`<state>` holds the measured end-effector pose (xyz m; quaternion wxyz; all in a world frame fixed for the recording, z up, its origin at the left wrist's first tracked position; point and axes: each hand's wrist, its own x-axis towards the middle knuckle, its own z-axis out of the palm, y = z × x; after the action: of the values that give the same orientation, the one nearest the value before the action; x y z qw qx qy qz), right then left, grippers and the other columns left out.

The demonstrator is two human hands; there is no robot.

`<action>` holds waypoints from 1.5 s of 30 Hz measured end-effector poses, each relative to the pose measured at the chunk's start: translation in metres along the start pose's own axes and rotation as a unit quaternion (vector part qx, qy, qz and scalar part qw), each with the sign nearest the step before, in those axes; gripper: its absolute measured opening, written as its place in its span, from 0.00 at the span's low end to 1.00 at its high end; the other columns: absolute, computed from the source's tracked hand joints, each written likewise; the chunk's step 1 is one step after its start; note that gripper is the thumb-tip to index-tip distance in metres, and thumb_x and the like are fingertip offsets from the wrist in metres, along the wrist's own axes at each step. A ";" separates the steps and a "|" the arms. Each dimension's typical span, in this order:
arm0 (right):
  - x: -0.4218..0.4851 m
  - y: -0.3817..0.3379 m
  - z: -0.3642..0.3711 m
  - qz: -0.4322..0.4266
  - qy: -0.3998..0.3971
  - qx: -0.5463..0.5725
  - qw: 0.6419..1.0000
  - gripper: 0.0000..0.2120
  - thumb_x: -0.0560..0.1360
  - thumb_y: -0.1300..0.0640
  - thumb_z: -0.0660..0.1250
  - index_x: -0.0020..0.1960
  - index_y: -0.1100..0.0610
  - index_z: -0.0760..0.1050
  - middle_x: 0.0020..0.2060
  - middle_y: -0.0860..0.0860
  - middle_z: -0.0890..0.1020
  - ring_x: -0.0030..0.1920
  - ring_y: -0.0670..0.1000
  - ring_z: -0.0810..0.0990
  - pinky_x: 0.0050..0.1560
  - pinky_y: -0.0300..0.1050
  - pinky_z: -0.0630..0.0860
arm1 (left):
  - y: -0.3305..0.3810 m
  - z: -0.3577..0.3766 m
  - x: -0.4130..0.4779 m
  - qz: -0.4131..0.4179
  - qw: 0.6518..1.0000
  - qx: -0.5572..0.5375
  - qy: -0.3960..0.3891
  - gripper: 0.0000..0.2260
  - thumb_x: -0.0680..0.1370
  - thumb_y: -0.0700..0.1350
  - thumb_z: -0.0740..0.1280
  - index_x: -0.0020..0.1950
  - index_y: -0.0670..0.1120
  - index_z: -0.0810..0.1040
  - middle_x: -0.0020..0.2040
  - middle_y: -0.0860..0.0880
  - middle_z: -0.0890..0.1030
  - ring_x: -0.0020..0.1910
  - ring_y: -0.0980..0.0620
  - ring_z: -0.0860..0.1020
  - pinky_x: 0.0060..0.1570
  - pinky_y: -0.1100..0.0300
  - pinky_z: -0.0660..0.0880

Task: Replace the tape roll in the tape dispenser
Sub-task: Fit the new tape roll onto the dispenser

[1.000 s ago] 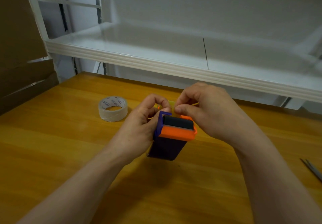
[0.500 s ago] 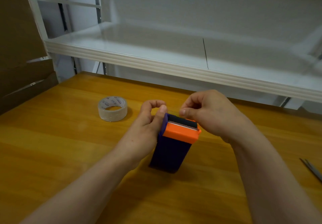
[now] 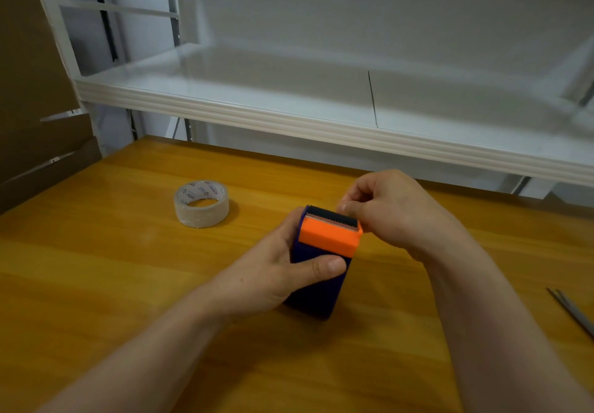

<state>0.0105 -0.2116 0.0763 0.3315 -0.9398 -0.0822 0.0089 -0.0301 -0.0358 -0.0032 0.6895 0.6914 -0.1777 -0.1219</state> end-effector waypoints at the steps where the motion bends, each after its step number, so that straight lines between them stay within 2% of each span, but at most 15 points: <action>1: -0.001 -0.002 -0.001 -0.002 -0.002 -0.008 1.000 0.07 0.79 0.55 0.70 0.43 0.52 0.82 0.40 0.48 0.84 0.43 0.47 0.81 0.47 0.49 0.80 | 0.000 0.000 0.000 0.004 1.000 -0.002 -0.001 0.25 0.71 0.52 0.73 0.67 0.58 0.72 0.57 0.57 0.84 0.58 0.57 0.82 0.54 0.60 0.78; 3: -0.004 -0.006 -0.003 -0.007 -0.006 -0.030 1.000 0.08 0.79 0.55 0.70 0.41 0.51 0.81 0.41 0.47 0.84 0.45 0.47 0.81 0.49 0.49 0.80 | -0.002 0.001 0.002 0.000 1.000 0.010 0.002 0.27 0.71 0.55 0.74 0.69 0.58 0.71 0.58 0.57 0.83 0.59 0.57 0.82 0.56 0.58 0.78; 5: -0.008 -0.009 -0.005 -0.014 -0.007 -0.047 0.999 0.08 0.80 0.55 0.69 0.41 0.51 0.80 0.40 0.46 0.83 0.43 0.45 0.80 0.44 0.44 0.77 | -0.003 0.001 0.000 -0.003 1.000 0.011 -0.002 0.29 0.69 0.56 0.74 0.68 0.58 0.71 0.58 0.57 0.84 0.59 0.56 0.82 0.58 0.56 0.78; 7: -0.012 -0.011 -0.007 -0.020 -0.011 -0.059 0.998 0.08 0.80 0.54 0.68 0.42 0.51 0.79 0.39 0.45 0.81 0.41 0.43 0.78 0.41 0.42 0.73 | -0.003 0.003 0.000 -0.003 1.000 0.011 -0.009 0.27 0.70 0.53 0.74 0.68 0.57 0.72 0.58 0.55 0.84 0.59 0.55 0.82 0.57 0.57 0.78; 10: -0.015 -0.014 -0.011 -0.027 -0.019 -0.074 0.997 0.08 0.81 0.53 0.67 0.43 0.50 0.78 0.40 0.46 0.81 0.42 0.45 0.78 0.43 0.44 0.74 | -0.003 0.004 0.000 -0.004 1.000 0.009 -0.022 0.25 0.72 0.48 0.74 0.68 0.54 0.73 0.55 0.55 0.85 0.57 0.55 0.82 0.54 0.61 0.78; 14: -0.019 -0.017 -0.013 -0.043 -0.021 -0.083 0.995 0.07 0.81 0.52 0.65 0.45 0.49 0.76 0.42 0.46 0.81 0.44 0.47 0.79 0.42 0.45 0.74 | 0.002 0.003 -0.001 0.017 1.000 0.006 -0.021 0.25 0.70 0.51 0.74 0.66 0.53 0.73 0.53 0.56 0.85 0.55 0.55 0.83 0.53 0.62 0.78; 18: -0.024 -0.018 -0.018 -0.058 -0.016 -0.083 0.995 0.07 0.82 0.52 0.64 0.45 0.47 0.74 0.44 0.45 0.80 0.45 0.46 0.78 0.40 0.44 0.72 | 0.004 0.004 -0.001 0.037 0.999 -0.003 -0.014 0.23 0.72 0.47 0.72 0.66 0.53 0.72 0.52 0.58 0.85 0.55 0.57 0.83 0.53 0.64 0.77; 22: -0.027 -0.021 -0.020 -0.076 -0.005 -0.075 0.994 0.07 0.82 0.52 0.64 0.45 0.47 0.74 0.44 0.45 0.80 0.47 0.47 0.79 0.44 0.47 0.77 | 0.007 0.003 -0.002 0.060 0.998 -0.019 -0.010 0.22 0.72 0.46 0.73 0.65 0.51 0.74 0.51 0.57 0.85 0.54 0.58 0.83 0.52 0.64 0.77; 27: -0.027 -0.024 -0.015 -0.099 0.030 -0.051 0.993 0.08 0.81 0.52 0.66 0.43 0.48 0.75 0.41 0.44 0.80 0.41 0.44 0.77 0.36 0.42 0.70 | 0.006 0.003 0.001 0.092 0.995 -0.027 0.022 0.18 0.72 0.39 0.73 0.61 0.49 0.77 0.52 0.52 0.85 0.52 0.55 0.83 0.51 0.61 0.79; 29: -0.026 -0.024 -0.013 -0.099 0.043 -0.037 0.993 0.07 0.80 0.52 0.67 0.43 0.48 0.76 0.40 0.44 0.80 0.41 0.44 0.78 0.37 0.43 0.73 | 0.004 0.003 0.002 0.116 0.992 0.014 0.053 0.18 0.72 0.42 0.75 0.60 0.52 0.79 0.57 0.48 0.82 0.56 0.53 0.82 0.53 0.61 0.78; 31: -0.025 -0.025 -0.010 -0.100 0.066 -0.022 0.993 0.07 0.80 0.52 0.67 0.43 0.49 0.77 0.40 0.44 0.81 0.42 0.45 0.79 0.38 0.44 0.75 | 0.004 0.002 0.002 0.146 0.977 0.132 0.087 0.16 0.73 0.47 0.75 0.59 0.58 0.79 0.59 0.53 0.78 0.62 0.54 0.77 0.59 0.61 0.74; 33: -0.023 -0.027 -0.005 -0.112 0.104 -0.003 0.988 0.07 0.79 0.51 0.67 0.43 0.48 0.77 0.40 0.44 0.80 0.42 0.45 0.78 0.37 0.42 0.72 | 0.004 0.004 0.002 0.171 0.957 0.209 0.105 0.14 0.73 0.50 0.74 0.58 0.55 0.79 0.59 0.54 0.76 0.63 0.55 0.75 0.61 0.64 0.72; 35: -0.023 -0.029 0.000 -0.135 0.138 0.006 0.981 0.06 0.79 0.52 0.67 0.43 0.48 0.76 0.39 0.43 0.80 0.42 0.43 0.77 0.37 0.41 0.70 | 0.006 0.005 0.001 0.185 0.953 0.205 0.123 0.14 0.72 0.51 0.73 0.57 0.52 0.80 0.59 0.53 0.75 0.60 0.56 0.75 0.58 0.67 0.72; 39: -0.021 -0.030 0.005 -0.164 0.165 0.004 0.973 0.06 0.80 0.52 0.67 0.44 0.47 0.76 0.37 0.42 0.79 0.40 0.42 0.76 0.36 0.39 0.69 | 0.010 0.005 -0.002 0.190 0.955 0.178 0.139 0.13 0.72 0.51 0.74 0.55 0.53 0.80 0.58 0.53 0.75 0.57 0.57 0.77 0.55 0.68 0.74; 45: -0.021 -0.031 0.010 -0.197 0.193 0.016 0.961 0.04 0.80 0.53 0.66 0.46 0.48 0.77 0.36 0.41 0.79 0.38 0.43 0.77 0.36 0.38 0.72 | 0.011 0.005 -0.003 0.211 0.945 0.194 0.159 0.15 0.72 0.50 0.74 0.58 0.51 0.81 0.61 0.53 0.73 0.61 0.59 0.75 0.56 0.69 0.73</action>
<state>-0.0152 -0.1852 0.0872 0.3514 -0.8836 -0.1998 -0.2364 -0.0357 -0.0394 0.0072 0.5716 0.7687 -0.2278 0.1747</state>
